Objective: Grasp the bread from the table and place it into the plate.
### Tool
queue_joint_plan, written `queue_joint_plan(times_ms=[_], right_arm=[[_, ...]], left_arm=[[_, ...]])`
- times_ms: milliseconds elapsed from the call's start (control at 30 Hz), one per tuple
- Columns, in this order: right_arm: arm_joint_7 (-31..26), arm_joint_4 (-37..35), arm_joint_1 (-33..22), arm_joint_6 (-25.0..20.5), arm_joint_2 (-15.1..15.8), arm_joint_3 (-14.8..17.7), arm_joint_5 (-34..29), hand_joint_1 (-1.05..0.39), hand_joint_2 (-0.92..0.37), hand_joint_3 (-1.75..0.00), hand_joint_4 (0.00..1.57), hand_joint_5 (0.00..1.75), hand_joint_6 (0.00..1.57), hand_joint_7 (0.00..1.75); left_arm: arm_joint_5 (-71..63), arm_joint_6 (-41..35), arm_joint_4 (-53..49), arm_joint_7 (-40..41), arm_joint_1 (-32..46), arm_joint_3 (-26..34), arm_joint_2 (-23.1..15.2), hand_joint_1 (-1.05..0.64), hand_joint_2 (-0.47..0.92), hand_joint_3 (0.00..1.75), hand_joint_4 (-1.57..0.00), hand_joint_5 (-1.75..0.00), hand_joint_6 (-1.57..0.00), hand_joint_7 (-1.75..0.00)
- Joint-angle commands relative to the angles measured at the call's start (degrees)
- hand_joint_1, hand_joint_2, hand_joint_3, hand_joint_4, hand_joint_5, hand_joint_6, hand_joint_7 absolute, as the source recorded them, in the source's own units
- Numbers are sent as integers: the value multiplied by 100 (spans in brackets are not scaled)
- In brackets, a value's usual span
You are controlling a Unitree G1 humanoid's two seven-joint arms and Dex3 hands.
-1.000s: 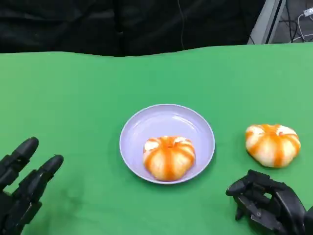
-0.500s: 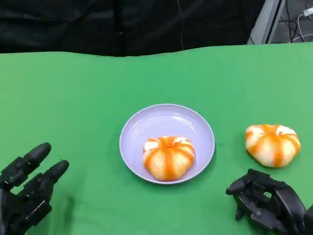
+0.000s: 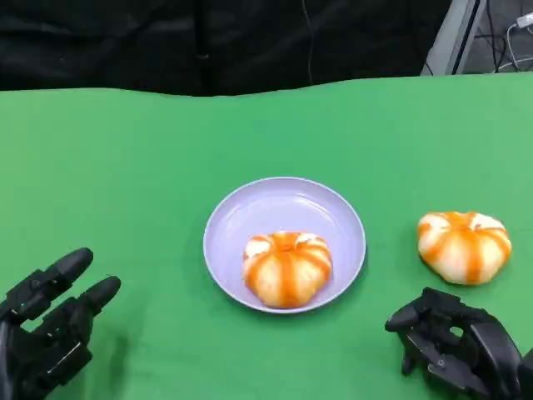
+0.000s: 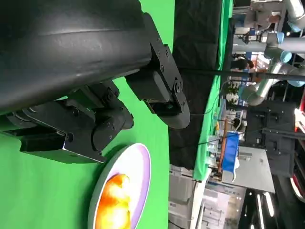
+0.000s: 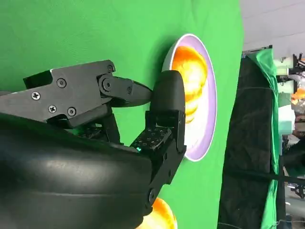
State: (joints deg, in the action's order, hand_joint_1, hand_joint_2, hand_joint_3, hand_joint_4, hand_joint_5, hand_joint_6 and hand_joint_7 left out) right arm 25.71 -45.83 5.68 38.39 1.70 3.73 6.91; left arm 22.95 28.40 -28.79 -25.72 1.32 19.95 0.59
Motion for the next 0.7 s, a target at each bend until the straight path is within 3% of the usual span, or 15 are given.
queue_joint_plan(times_ms=[33,100,133,167,200,233,267,333,700], right_arm=[[2,25,-21,-12,103,30,36,-27,-92,-46,66,175,74,110],[-1,8,-14,4,107,31,28,-27,-92,-46,65,175,74,111],[-7,-7,-7,16,109,31,20,-28,-92,-46,66,175,74,111],[-11,-15,-3,16,109,32,18,-28,-92,-45,66,175,75,111],[-16,-12,-3,4,108,32,18,-29,-92,-45,66,175,75,111],[-20,-10,-4,3,106,33,19,-28,-92,-45,66,175,75,111],[-21,-13,-4,5,104,34,21,-28,-92,-45,66,175,75,111],[-20,-18,-3,12,104,36,22,-28,-92,-45,66,175,75,111],[-32,-27,33,-20,105,43,24,-28,-92,-46,67,175,74,112]], left_arm=[[-162,188,-48,236,22,21,-68,14,72,85,-107,-3,-100,-3],[-274,392,-148,292,-18,22,-97,14,72,85,-108,-3,-101,-3],[-353,562,-243,317,-55,27,-123,11,70,89,-118,-33,-119,-16],[-396,687,-332,328,-90,35,-142,9,68,92,-115,-69,-127,-30],[-434,774,-402,355,-115,38,-156,7,65,99,-110,-101,-125,-58],[-455,815,-448,378,-129,35,-166,7,61,104,-105,-122,-117,-86],[-473,856,-497,396,-145,30,-180,7,59,108,-102,-131,-111,-99],[-492,914,-563,410,-167,25,-196,7,57,111,-98,-140,-106,-111],[-530,914,-735,489,-237,-8,-270,6,57,109,-97,-155,-97,-131]])
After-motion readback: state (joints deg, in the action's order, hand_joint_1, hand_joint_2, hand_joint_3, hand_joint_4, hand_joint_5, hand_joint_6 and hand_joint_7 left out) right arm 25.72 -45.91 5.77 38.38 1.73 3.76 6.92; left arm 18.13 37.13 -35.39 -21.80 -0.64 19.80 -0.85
